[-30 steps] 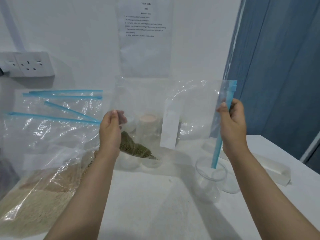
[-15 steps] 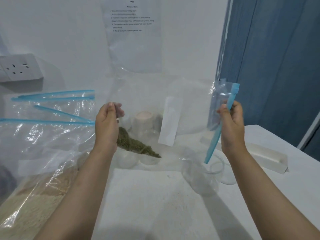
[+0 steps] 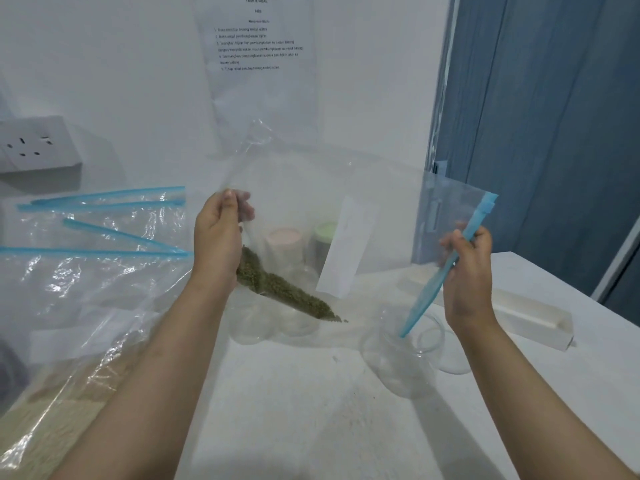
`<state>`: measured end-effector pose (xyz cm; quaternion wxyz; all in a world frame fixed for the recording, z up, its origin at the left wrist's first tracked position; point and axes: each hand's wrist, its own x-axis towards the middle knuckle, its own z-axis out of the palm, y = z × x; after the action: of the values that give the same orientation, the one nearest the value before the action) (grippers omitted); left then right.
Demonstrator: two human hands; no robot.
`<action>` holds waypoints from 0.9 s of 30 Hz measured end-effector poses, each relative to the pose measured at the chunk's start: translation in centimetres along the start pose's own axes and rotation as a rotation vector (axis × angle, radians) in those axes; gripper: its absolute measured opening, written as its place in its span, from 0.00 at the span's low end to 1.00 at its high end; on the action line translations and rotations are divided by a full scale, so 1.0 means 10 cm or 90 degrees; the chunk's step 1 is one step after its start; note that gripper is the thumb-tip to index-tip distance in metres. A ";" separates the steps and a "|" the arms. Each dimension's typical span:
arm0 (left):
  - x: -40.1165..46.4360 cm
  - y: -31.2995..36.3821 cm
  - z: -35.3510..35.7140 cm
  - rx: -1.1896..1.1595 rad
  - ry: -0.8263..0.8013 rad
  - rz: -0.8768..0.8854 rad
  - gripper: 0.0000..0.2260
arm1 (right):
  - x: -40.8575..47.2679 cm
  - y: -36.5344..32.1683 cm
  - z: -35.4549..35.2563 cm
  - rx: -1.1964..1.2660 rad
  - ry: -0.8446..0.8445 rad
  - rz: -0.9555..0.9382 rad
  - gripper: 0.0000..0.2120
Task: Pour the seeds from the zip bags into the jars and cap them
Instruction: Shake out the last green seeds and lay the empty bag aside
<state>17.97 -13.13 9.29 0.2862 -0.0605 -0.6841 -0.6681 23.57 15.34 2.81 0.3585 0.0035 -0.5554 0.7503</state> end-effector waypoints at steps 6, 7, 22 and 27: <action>0.03 0.06 0.03 0.010 -0.004 0.013 0.14 | -0.04 0.04 -0.01 0.011 -0.001 0.002 0.07; 0.04 0.06 0.03 0.011 -0.006 0.016 0.13 | -0.04 0.05 -0.01 0.008 0.002 0.003 0.06; 0.17 0.15 0.12 0.005 -0.033 0.047 0.13 | 0.08 0.11 -0.06 0.010 0.043 0.006 0.05; 0.19 0.15 0.15 0.002 -0.040 0.058 0.13 | 0.05 0.09 -0.04 -0.021 0.061 0.008 0.07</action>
<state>16.60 -12.14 11.60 0.2948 -0.1125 -0.6903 -0.6511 22.84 15.84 2.13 0.3801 -0.0423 -0.5500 0.7425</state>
